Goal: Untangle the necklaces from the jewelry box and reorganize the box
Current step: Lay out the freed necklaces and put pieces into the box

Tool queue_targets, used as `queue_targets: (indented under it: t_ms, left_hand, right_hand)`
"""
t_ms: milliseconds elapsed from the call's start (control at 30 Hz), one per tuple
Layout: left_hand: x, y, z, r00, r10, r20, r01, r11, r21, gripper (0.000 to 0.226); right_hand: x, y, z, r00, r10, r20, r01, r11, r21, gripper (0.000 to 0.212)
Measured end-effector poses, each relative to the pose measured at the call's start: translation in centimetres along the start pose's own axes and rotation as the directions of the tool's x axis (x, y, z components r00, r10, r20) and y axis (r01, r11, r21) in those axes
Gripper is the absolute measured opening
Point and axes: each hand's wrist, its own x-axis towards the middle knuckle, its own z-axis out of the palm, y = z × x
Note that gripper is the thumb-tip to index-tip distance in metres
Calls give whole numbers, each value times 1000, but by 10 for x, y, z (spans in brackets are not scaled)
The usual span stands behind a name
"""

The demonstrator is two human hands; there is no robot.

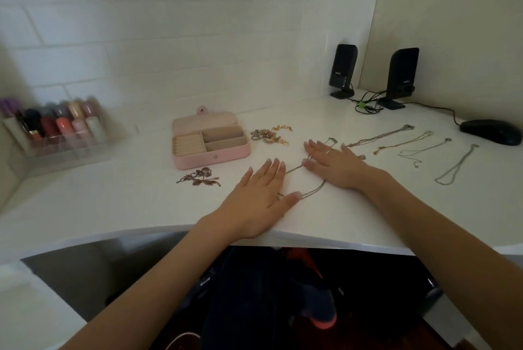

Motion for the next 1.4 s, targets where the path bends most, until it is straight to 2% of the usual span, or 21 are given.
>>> queue_targets:
  t_ms: [167,300,367,400,467,500,533,600,667,700,767,833,967,1133,1233,1300,1400]
  left_hand:
    - [29,-9,0,994,-97,43,94,994,62,62]
    - [40,-19,-4,996,-84,17,84,996,30,59]
    - [33,-17,-5,995,-33,-97,27,998,-62,58]
    - [25,-19,-7,979,-14,-203,-6,995,-96,57]
    - [6,-33,-16,906,-34,-421,-27,990,-139,49]
    - [-4,-46,-23,868,-56,-493,-21,989,-149,41]
    - [-13,-62,-29,854,-68,-516,-3,991,-136,33]
    - [-29,-95,-36,893,-92,-441,58,994,-90,27]
    - [-44,-116,-38,946,-87,-313,68,995,-71,34]
    - [-50,-120,-38,956,-95,-278,76,994,-79,34]
    - [-60,-126,-34,951,-133,-279,104,988,-118,32]
    - [-67,-130,-30,929,-179,-324,140,980,-138,34]
    - [-82,-140,-30,824,-355,-441,344,933,-107,21]
    - [-97,-144,-28,786,-432,-441,424,897,-124,34]
    - [-100,-142,-30,724,-511,-463,532,841,-96,30]
    - [-100,-141,-32,691,-543,-477,578,811,-85,29]
    - [-95,-143,-37,633,-598,-491,590,784,-194,27]
  right_hand:
    - [14,-1,5,998,49,-32,-48,998,41,64]
    - [13,1,5,997,18,-72,-15,999,40,57]
    - [10,-3,5,969,-22,-244,55,990,129,55]
    - [9,-10,3,928,-53,-368,114,983,145,52]
    - [7,-35,-4,822,-139,-552,265,952,156,44]
    - [8,-53,-7,795,-200,-572,344,926,155,39]
    - [9,-74,-10,796,-274,-540,413,898,153,33]
    - [16,-116,-9,818,-425,-388,518,837,174,21]
    - [27,-152,-8,804,-532,-266,582,795,171,28]
    - [34,-165,-5,799,-558,-223,595,788,160,32]
    - [45,-182,0,816,-554,-164,575,806,142,26]
    - [54,-191,4,828,-535,-167,556,822,126,20]
    - [62,-196,6,835,-522,-176,546,825,147,19]
    - [66,-199,4,816,-538,-211,573,803,166,13]
    - [63,-205,-13,813,-453,-366,566,762,315,8]
    - [63,-211,-25,824,-371,-428,555,679,481,5]
    - [65,-220,-38,869,-372,-328,483,485,729,5]
